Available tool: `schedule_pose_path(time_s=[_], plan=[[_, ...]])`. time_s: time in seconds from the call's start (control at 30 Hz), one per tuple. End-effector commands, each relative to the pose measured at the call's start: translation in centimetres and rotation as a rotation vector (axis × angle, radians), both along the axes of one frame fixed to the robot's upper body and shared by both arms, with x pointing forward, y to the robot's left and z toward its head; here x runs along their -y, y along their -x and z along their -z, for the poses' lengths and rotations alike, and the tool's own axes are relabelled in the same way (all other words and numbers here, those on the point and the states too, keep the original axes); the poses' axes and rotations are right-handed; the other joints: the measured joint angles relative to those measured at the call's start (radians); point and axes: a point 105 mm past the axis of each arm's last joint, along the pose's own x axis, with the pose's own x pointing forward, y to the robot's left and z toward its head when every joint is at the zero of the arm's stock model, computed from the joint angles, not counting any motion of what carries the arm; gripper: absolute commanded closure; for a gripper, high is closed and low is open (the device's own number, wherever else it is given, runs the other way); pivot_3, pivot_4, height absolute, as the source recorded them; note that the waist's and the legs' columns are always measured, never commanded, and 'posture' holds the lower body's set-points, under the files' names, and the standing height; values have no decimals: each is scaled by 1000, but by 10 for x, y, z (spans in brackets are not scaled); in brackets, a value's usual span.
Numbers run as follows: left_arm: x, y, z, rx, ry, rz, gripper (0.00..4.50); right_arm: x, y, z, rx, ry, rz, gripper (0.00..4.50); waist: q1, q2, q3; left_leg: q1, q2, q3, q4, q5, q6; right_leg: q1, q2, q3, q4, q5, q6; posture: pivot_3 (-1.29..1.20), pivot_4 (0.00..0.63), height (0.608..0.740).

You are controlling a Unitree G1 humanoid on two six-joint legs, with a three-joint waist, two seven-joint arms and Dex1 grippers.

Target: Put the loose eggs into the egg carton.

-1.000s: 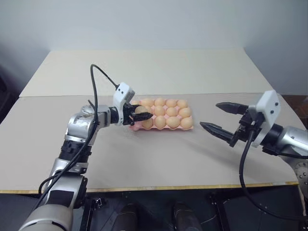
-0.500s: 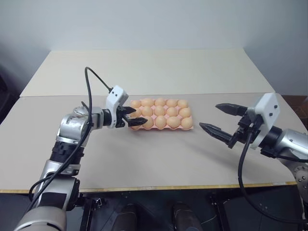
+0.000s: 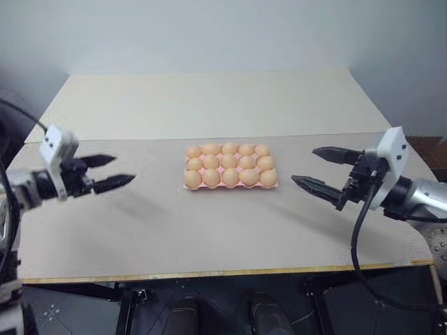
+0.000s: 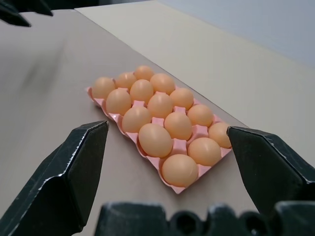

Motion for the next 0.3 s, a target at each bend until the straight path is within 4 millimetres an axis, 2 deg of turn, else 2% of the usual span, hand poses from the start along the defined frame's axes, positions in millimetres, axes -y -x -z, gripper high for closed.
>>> schedule_pose_path(time_s=[0.03,0.23,0.3], plan=[[5,19,-22,89,41,12,16,1,-2,-5,36,-1,-13,0,10,0,0,0,0,0,0,0,0,0,-1,-1,0,0,0,0,150,740],[8,32,-22,125,90,-82,16,2,-4,3,12,17,-22,0,19,0,0,0,-1,0,0,0,0,0,-2,0,0,0,0,0,150,740],[8,32,-18,120,46,-103,16,2,-5,3,10,18,-22,0,19,0,0,0,-1,0,0,0,0,0,-2,0,0,0,0,0,150,740]])
